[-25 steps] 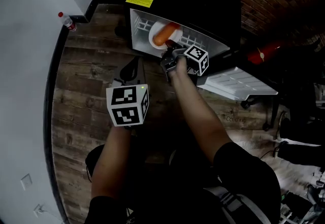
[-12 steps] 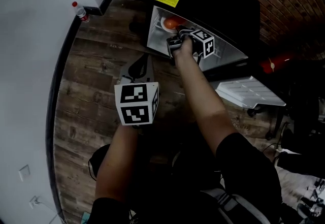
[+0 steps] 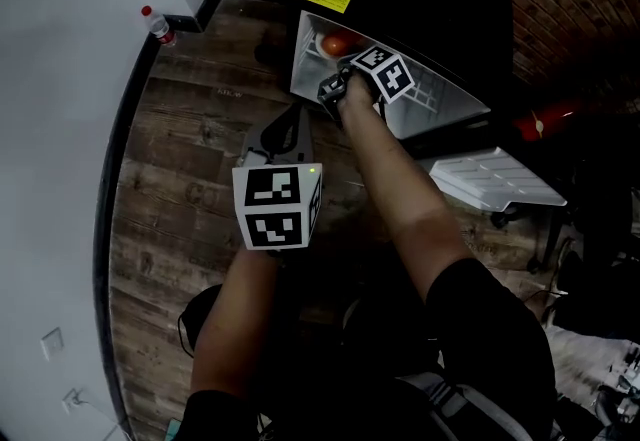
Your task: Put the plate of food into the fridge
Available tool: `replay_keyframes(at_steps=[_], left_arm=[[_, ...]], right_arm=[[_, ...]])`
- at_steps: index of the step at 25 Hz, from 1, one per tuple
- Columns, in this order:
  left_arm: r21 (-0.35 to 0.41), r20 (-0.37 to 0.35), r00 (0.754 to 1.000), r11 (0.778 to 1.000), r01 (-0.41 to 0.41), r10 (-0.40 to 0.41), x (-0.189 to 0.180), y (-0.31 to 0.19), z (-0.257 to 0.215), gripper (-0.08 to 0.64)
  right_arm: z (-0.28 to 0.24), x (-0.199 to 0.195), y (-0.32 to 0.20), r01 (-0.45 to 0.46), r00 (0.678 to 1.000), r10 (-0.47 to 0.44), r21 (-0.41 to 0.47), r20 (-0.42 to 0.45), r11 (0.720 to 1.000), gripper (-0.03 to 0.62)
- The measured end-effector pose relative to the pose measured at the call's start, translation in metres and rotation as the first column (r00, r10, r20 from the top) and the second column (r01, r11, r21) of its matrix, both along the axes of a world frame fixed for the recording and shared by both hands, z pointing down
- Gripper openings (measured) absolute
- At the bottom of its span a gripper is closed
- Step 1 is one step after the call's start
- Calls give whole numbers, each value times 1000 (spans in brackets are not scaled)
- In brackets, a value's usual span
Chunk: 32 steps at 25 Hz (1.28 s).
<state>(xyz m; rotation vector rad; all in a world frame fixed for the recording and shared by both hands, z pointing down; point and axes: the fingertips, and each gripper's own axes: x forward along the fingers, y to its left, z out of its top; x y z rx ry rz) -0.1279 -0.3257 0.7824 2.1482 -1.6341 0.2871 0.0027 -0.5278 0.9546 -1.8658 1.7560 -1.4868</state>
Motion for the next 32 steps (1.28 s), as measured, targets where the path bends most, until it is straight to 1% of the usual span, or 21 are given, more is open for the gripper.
replay_keyframes(at_steps=[1, 2, 4, 5, 6, 8, 9, 10, 11, 13, 15, 18, 20, 22, 23, 25, 27, 30, 32], left_arm=[[5, -7, 1000, 1000, -3, 3, 2, 0, -2, -5], [12, -10, 1000, 1000, -7, 7, 5, -1, -5, -5], [32, 7, 1000, 999, -16, 16, 9, -1, -10, -5], [43, 24, 1000, 999, -18, 17, 9, -1, -13, -5], [53, 37, 999, 998, -19, 17, 9, -2, -15, -5], [59, 29, 999, 998, -16, 15, 10, -3, -17, -5], [55, 17, 1000, 998, -15, 14, 10, -4, -17, -5], [49, 8, 1000, 999, -14, 14, 11, -4, -16, -5], [43, 4, 1000, 999, -14, 14, 11, -5, -14, -5], [36, 7, 1000, 999, -18, 18, 13, -6, -11, -5], [33, 9, 1000, 999, -25, 25, 16, -9, -9, -5], [28, 18, 999, 999, -38, 37, 20, -14, -4, -5], [24, 37, 999, 999, -41, 40, 22, -18, 0, -5], [25, 45, 998, 999, -44, 43, 25, -22, 3, -5], [26, 38, 998, 999, -48, 47, 27, -24, 4, -5], [27, 26, 998, 998, -61, 60, 31, -27, 5, -5], [30, 37, 996, 996, -79, 78, 36, -30, 5, -5], [49, 69, 991, 992, -118, 114, 41, -36, 3, -5], [63, 86, 985, 986, -155, 149, 42, -39, 1, -5]], right_arm=[[-2, 3, 0, 16, 997, -15, 10, -82, 1000, 66], [-4, 5, 0, 36, 985, -33, 15, -171, 999, 86], [-8, 11, 1, 78, 939, -66, 23, -338, 997, 129], [-11, 14, 2, 95, 913, -75, 31, -402, 995, 144], [-14, 17, 3, 109, 891, -79, 42, -447, 993, 160], [-19, 23, 5, 132, 868, -87, 59, -488, 990, 169], [-22, 24, 8, 147, 860, -96, 64, -501, 987, 166], [-25, 25, 12, 173, 848, -113, 68, -517, 983, 111], [-29, 23, 18, 210, 831, -137, 76, -540, 975, 21], [-40, 17, 32, 307, 786, -188, 108, -589, 945, 15], [-51, 13, 49, 387, 750, -222, 141, -624, 911, 14], [-72, 10, 78, 471, 712, -251, 181, -656, 863, 14], [-90, 7, 102, 531, 682, -268, 208, -681, 822, 14], [-111, 7, 125, 577, 652, -262, 240, -712, 781, 14], [-121, 9, 135, 588, 645, -254, 257, -721, 767, 14], [-140, 15, 151, 591, 647, -234, 284, -726, 755, 14], [-158, 26, 162, 577, 661, -214, 305, -720, 758, 14], [-178, 41, 175, 550, 685, -196, 322, -701, 771, 14], [-189, 47, 182, 539, 690, -185, 326, -700, 776, 14]])
